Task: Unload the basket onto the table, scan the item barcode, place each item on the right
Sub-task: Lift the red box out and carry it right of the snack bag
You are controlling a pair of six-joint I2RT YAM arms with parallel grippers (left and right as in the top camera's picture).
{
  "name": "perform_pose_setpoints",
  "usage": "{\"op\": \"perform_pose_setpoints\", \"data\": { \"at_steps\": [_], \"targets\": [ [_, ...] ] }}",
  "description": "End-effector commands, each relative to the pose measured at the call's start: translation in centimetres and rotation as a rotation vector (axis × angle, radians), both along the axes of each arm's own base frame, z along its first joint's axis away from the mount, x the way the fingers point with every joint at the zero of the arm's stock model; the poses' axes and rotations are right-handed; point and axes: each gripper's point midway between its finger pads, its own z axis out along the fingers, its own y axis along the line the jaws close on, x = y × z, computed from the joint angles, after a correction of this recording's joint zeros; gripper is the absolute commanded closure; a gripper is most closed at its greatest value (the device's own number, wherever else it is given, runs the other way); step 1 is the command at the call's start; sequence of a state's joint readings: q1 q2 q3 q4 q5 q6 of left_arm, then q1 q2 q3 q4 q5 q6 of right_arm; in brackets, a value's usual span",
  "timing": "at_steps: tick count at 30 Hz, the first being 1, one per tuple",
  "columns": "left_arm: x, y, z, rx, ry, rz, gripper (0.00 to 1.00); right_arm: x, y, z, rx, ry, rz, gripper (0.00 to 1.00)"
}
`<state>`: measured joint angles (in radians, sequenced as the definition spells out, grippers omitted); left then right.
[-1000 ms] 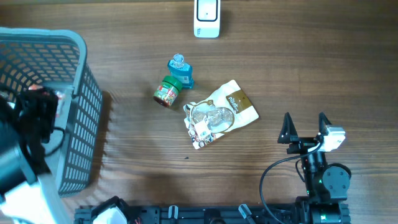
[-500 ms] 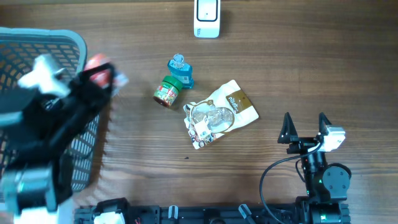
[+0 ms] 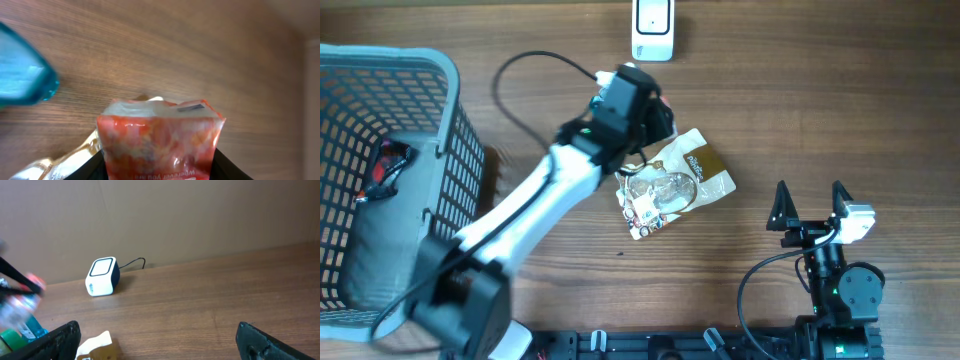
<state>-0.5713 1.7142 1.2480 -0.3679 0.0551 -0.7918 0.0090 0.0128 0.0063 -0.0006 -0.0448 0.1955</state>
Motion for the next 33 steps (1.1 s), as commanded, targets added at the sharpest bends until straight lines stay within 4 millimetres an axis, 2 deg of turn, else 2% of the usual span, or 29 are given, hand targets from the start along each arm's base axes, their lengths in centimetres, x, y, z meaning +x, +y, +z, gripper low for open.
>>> {"op": "perform_pose_setpoints", "data": {
  "at_steps": [1, 7, 14, 17, 20, 22, 27, 33],
  "targets": [
    [0.8, 0.2, -3.0, 0.052, 0.020, 0.027, 0.54, 0.0, 0.3, 0.1, -0.011, -0.008, 0.014, 0.00],
    [0.9, 0.0, -4.6, 0.071, 0.041, 0.026, 0.54, 0.0, 0.3, 0.1, -0.012, -0.008, 0.014, 0.00],
    [3.1, -0.5, -2.7, 0.033, -0.075, 0.059, 0.53, 0.0, 0.3, 0.1, -0.011, -0.008, 0.014, 0.00],
    [4.3, 0.3, -2.1, 0.060, -0.135, 0.116, 0.54, 0.0, 0.3, 0.1, -0.011, -0.008, 0.014, 0.00],
    [5.1, 0.4, -2.5, 0.071, -0.158, 0.138, 0.57, 0.0, 0.3, 0.1, -0.011, -0.008, 0.014, 0.00],
    [5.3, 0.1, -3.5, 0.073, -0.150, 0.134, 0.58, 0.0, 0.3, 0.1, -0.011, -0.008, 0.014, 0.00],
    [3.8, -2.3, -5.7, 0.055, -0.092, 0.051, 0.55, 0.0, 0.3, 0.1, -0.011, -0.008, 0.014, 0.00],
    [1.2, -5.9, -6.0, 0.071, -0.103, -0.059, 0.54, 0.0, 0.3, 0.1, -0.011, -0.008, 0.014, 0.00]
  ]
}}
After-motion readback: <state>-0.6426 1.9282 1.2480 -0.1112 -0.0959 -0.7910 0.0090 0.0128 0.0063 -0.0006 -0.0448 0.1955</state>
